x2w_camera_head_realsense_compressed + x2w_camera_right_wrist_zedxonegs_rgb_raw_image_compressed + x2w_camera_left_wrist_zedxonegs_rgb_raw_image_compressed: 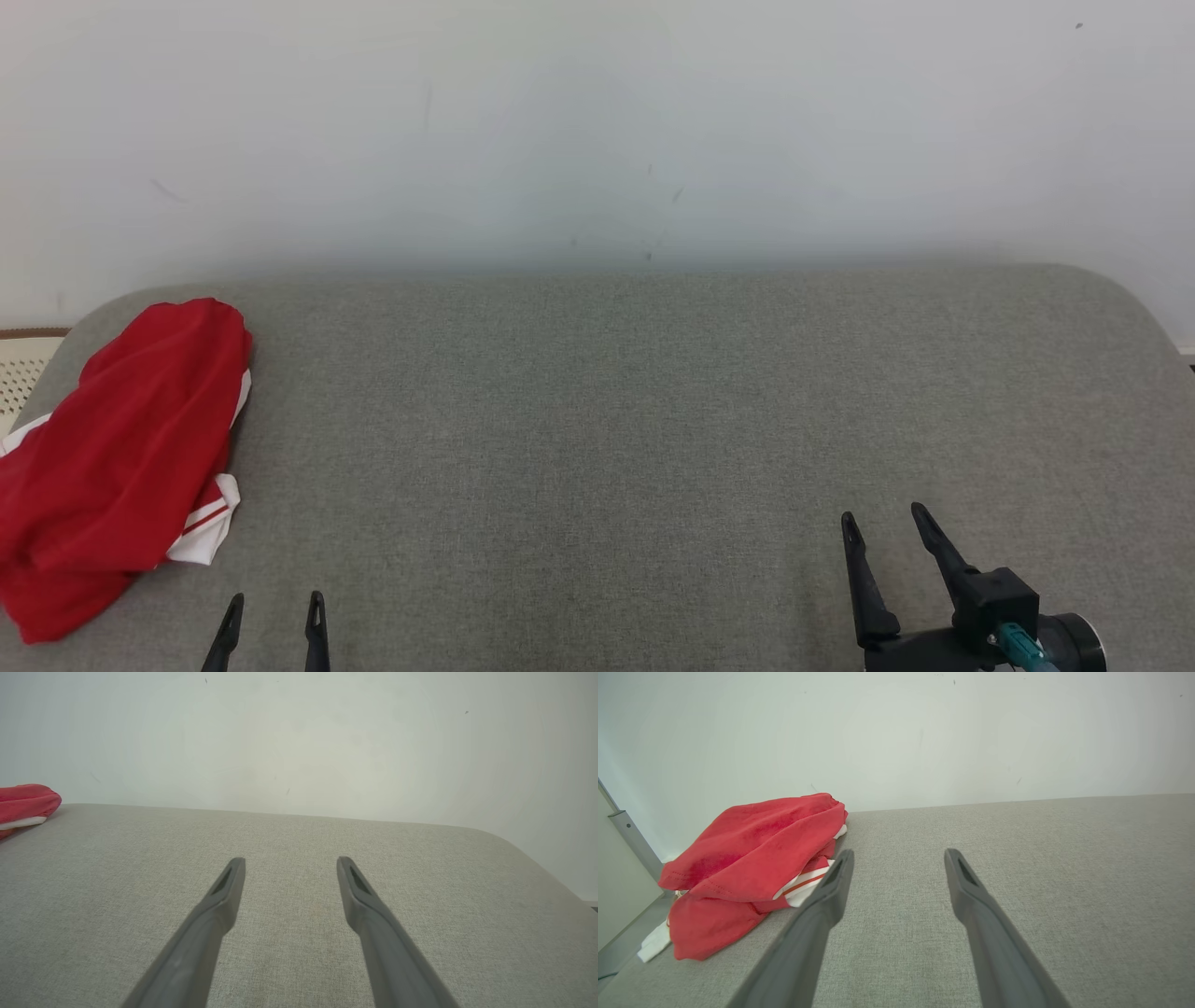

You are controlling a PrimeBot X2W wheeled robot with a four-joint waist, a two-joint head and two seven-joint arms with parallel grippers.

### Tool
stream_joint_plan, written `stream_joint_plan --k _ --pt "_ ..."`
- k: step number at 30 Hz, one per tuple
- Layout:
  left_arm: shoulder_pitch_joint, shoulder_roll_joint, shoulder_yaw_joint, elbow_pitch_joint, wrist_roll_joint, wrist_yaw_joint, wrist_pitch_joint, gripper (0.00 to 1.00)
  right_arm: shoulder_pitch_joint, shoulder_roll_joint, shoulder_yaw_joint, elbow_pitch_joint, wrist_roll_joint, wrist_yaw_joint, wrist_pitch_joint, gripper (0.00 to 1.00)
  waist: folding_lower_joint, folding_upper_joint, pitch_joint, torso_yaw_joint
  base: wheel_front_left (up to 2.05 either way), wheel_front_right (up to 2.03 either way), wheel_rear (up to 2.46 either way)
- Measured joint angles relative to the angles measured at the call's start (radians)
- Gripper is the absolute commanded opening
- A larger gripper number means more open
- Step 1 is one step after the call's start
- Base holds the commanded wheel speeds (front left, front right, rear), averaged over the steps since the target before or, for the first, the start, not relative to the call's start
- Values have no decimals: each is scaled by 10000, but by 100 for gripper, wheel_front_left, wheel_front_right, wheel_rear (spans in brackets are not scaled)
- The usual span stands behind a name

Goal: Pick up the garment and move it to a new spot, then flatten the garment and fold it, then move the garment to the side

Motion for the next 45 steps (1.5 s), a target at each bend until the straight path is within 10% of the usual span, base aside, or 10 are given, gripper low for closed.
stream_joint_plan --k 25,45 --pt "25 59 102 81 -136 -33 0 100 114 -2 -207 -109 458 0 75 100 0 0 -30 111 0 0 0" --pt "11 309 334 128 -270 63 -2 100 208 -2 -69 -88 784 0 -94 100 0 0 13 1740 0 0 0"
